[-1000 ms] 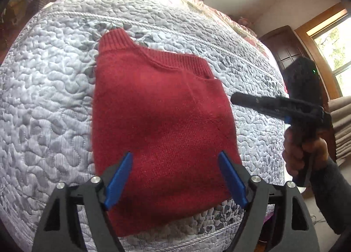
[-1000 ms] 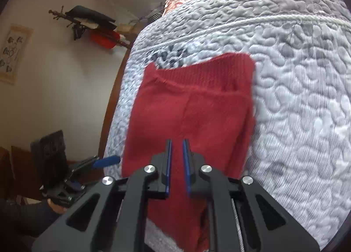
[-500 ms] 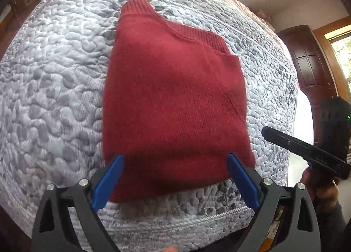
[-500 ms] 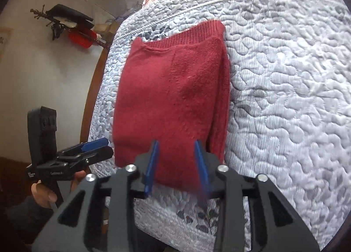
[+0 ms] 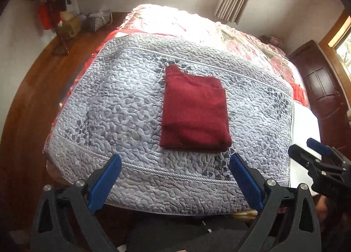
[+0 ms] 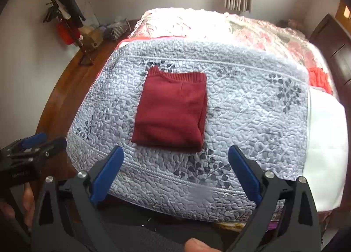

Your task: Fold small clothes

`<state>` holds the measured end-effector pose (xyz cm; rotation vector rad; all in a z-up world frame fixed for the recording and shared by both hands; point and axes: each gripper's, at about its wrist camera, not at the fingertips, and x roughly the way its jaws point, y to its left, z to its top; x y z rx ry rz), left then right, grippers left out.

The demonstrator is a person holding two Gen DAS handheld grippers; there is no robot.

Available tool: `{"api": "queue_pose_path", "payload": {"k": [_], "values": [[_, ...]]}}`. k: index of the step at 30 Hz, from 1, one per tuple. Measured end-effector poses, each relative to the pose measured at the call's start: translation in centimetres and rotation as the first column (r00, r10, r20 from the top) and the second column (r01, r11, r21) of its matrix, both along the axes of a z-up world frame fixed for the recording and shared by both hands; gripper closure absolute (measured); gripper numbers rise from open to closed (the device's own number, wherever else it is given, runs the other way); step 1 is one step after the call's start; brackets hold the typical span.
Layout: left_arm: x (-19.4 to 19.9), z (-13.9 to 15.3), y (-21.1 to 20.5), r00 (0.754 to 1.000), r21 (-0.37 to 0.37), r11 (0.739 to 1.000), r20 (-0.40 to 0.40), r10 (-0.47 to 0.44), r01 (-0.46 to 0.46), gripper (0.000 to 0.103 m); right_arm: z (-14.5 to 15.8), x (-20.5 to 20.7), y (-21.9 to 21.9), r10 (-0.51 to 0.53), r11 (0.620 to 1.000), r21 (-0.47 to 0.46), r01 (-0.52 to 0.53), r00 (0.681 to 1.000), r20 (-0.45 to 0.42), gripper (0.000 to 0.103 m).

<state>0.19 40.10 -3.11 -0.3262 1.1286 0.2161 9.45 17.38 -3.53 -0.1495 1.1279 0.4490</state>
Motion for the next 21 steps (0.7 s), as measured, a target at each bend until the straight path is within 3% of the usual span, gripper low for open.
{"api": "queue_pose_path", "payload": {"k": [3, 7, 13, 21], "values": [[-1.1, 2.9, -0.8, 0.999, 0.006, 1.000, 0.040, -0.010, 0.009, 0.004, 3.5, -1.4, 0.3, -0.009, 1.000, -0.029, 0.012, 0.996, 0.088, 0.005], [-2.1, 5.3, -1.9, 0.998, 0.078, 0.997, 0.064, -0.028, 0.023, 0.004, 6.6, -2.5, 0.2, -0.035, 0.996, -0.074, 0.048, 0.985, 0.167, 0.003], [-2.8, 7.4, -2.5, 0.991, 0.087, 0.995, 0.118, -0.060, 0.050, 0.004, 8.1, -3.4, -0.5, -0.052, 0.996, -0.057, 0.062, 0.985, 0.166, 0.003], [-3.0, 7.1, -2.8, 0.994, 0.089, 0.995, 0.091, -0.056, 0.047, 0.004, 8.6, -4.5, -0.5, -0.040, 0.998, -0.050, 0.048, 0.987, 0.156, 0.003]]}}
